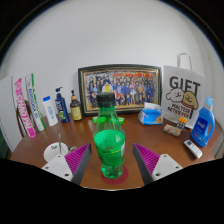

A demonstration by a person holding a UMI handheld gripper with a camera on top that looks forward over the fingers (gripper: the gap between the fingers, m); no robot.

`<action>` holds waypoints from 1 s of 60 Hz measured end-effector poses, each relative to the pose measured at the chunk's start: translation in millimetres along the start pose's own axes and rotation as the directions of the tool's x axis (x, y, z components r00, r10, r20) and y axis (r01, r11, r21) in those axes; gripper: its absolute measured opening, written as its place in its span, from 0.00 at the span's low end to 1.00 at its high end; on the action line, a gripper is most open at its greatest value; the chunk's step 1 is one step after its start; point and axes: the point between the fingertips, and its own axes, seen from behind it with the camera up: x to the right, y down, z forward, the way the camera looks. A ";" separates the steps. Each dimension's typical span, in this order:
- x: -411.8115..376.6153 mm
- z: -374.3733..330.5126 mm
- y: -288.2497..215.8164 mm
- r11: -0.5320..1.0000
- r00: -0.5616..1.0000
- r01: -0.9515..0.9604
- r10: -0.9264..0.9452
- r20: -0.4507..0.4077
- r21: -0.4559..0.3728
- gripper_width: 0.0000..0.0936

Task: Pour water

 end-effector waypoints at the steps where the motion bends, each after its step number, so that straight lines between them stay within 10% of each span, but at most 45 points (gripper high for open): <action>1: -1.1 -4.4 -1.2 1.000 1.000 0.000 0.000 -0.001 -0.006 0.92; 28: -61.4 -190.1 -0.5 0.973 0.990 -0.084 0.057 -0.131 -0.213 0.91; 60: -68.8 -260.3 4.3 0.974 0.989 0.065 -0.092 -0.116 -0.218 0.92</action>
